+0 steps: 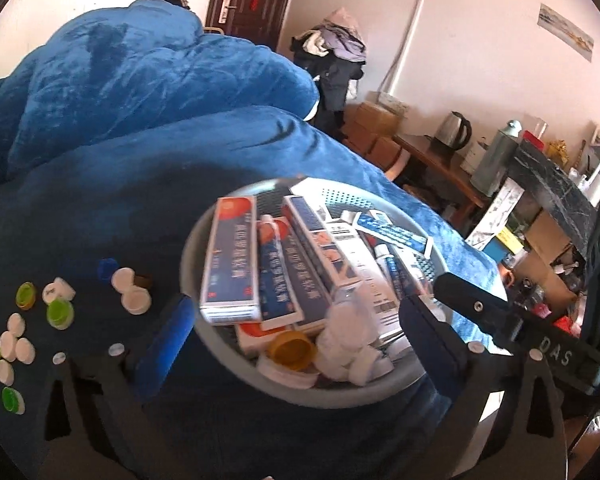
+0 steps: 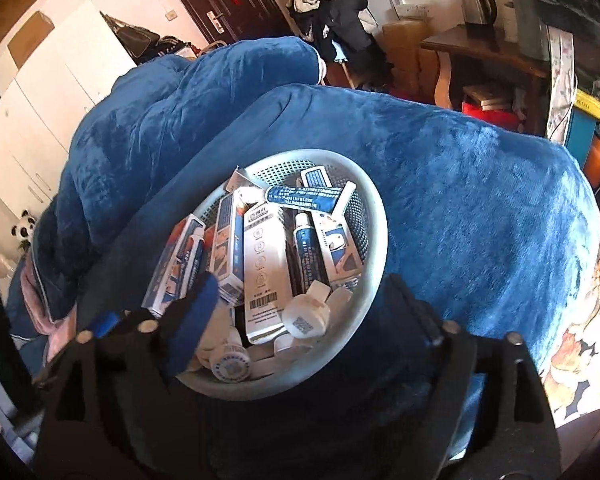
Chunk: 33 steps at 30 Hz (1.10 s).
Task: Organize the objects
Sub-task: 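Open both grippers to drop the caps into the basket, then move both open grippers back over the remaining caps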
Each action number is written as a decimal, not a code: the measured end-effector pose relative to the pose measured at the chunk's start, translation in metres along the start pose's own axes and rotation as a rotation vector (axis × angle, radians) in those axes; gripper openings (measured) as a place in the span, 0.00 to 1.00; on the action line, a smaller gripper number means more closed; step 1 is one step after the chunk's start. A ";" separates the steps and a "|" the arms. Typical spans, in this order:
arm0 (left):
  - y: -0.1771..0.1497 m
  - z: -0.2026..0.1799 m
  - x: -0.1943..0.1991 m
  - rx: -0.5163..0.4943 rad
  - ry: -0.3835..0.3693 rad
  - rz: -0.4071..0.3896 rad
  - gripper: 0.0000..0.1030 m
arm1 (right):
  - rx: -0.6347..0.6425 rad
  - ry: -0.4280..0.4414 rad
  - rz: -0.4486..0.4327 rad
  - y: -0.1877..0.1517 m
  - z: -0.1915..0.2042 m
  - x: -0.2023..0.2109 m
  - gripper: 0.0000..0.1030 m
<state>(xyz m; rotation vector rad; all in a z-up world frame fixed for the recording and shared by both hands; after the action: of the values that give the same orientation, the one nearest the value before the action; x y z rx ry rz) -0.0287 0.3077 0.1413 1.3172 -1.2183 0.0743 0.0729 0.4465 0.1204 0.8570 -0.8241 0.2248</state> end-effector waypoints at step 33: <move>-0.017 0.045 0.029 0.067 0.120 0.001 0.99 | 0.145 -0.090 -0.028 -0.008 0.021 0.001 1.00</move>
<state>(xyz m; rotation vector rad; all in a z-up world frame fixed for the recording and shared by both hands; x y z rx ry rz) -0.0333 0.2521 0.1402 1.3507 -1.1220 0.1934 0.0658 0.4250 0.1241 1.0199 -0.8866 0.2242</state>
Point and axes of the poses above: each gripper's, at about its wrist camera, not at the fingertips, and x roughly against the way its jaws point, z to its left, y to its top, the point moved 3 cm from there along -x, roughly the way its jaws point, and after that the axes turned 3 degrees about z, right-handed, at the moved point
